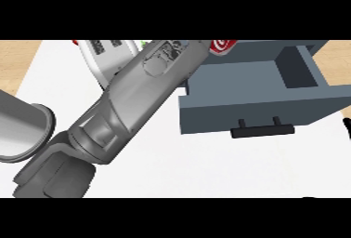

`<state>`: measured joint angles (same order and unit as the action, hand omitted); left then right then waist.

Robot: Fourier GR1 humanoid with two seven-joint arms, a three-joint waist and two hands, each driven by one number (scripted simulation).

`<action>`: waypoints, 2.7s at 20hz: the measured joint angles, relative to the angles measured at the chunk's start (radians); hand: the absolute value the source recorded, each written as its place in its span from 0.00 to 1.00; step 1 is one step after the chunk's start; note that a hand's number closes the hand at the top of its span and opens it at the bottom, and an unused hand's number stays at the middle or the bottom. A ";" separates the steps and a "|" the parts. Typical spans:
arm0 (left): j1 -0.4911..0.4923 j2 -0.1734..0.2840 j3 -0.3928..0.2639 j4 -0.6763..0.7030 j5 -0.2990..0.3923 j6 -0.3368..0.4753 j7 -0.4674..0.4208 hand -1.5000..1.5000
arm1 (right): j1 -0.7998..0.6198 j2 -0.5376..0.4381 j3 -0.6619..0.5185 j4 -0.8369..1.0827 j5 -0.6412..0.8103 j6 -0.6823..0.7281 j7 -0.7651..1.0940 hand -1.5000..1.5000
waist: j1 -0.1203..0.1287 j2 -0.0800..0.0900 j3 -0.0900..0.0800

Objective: Pick up the can, place it into the drawer and close the drawer

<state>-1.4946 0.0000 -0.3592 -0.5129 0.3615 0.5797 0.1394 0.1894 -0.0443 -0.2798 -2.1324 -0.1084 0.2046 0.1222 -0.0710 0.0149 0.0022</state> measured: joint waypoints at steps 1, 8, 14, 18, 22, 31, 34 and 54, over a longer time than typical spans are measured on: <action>-0.006 0.000 -0.006 0.015 0.008 -0.002 -0.008 1.00 | -0.004 -0.007 -0.007 0.007 -0.007 0.005 -0.004 0.00 | -0.002 0.001 0.000; -0.004 0.000 -0.085 0.078 0.056 0.036 -0.078 1.00 | -0.026 -0.006 0.008 0.015 0.008 0.002 -0.002 0.00 | -0.021 0.007 0.001; 0.023 0.000 -0.147 0.113 0.089 0.051 -0.119 1.00 | -0.070 -0.007 0.021 0.024 0.022 -0.013 0.010 0.00 | -0.036 0.012 0.001; 0.031 0.000 -0.192 0.122 0.098 0.068 -0.142 1.00 | -0.091 -0.012 0.022 0.029 0.026 -0.019 0.021 0.00 | -0.040 0.012 0.001; 0.038 0.000 -0.212 0.148 0.114 0.087 -0.160 0.00 | -0.100 -0.013 0.029 0.039 0.034 -0.019 0.013 0.00 | -0.049 0.016 0.001; 0.080 0.000 -0.256 0.150 0.161 0.164 -0.193 0.00 | -0.096 -0.007 0.047 0.013 0.038 -0.019 0.028 0.00 | -0.064 0.017 0.000; 0.081 0.000 -0.260 0.154 0.179 0.177 -0.199 0.00 | -0.103 -0.014 0.042 0.004 0.033 -0.020 0.036 0.00 | -0.061 0.017 0.000; 0.067 0.000 -0.232 0.087 0.333 0.236 -0.266 0.00 | -0.143 -0.159 0.155 -0.056 0.481 -0.023 -0.115 0.00 | -0.012 0.007 -0.001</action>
<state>-1.4277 0.0000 -0.5912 -0.4259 0.6949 0.8158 -0.1264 0.0466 -0.2030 -0.1248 -2.1880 0.3730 0.1815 0.0071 -0.0831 0.0220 0.0011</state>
